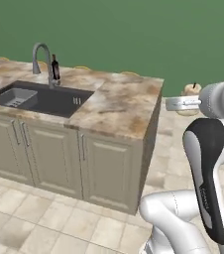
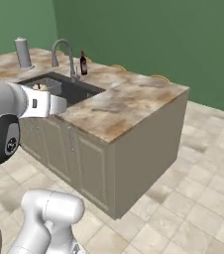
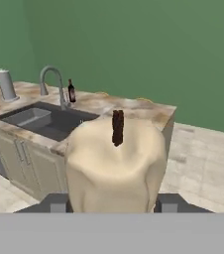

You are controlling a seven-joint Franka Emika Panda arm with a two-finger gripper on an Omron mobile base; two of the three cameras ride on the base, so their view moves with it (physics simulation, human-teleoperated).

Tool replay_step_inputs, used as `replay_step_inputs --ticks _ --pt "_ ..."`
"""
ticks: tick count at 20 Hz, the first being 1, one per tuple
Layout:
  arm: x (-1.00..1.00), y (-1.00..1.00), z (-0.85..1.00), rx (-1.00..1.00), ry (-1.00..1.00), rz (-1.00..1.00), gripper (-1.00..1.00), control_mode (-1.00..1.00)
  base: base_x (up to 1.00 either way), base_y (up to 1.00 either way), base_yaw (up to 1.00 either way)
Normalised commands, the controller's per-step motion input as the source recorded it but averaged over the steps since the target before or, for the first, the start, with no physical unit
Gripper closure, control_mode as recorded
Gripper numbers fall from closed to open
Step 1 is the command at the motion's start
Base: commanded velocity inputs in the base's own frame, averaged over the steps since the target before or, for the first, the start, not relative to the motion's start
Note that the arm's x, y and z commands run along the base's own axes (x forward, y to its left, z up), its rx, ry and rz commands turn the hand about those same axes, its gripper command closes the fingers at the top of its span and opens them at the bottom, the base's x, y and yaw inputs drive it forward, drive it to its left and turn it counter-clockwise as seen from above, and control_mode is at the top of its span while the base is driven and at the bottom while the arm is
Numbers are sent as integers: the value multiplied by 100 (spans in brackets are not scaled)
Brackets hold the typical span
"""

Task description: Get the candle and the wine from the cabinet and move them to the dining counter.

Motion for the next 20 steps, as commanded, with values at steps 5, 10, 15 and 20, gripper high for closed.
replay_step_inputs --ticks 5,10,15,20 --pt "0 0 0 0 0 0 100 100 18 -30 82" --pt "0 0 0 0 0 0 100 100 6 -81 55" --pt "0 0 0 0 0 0 100 100 0 -100 20" --pt "0 0 0 0 0 0 100 100 0 -100 12"
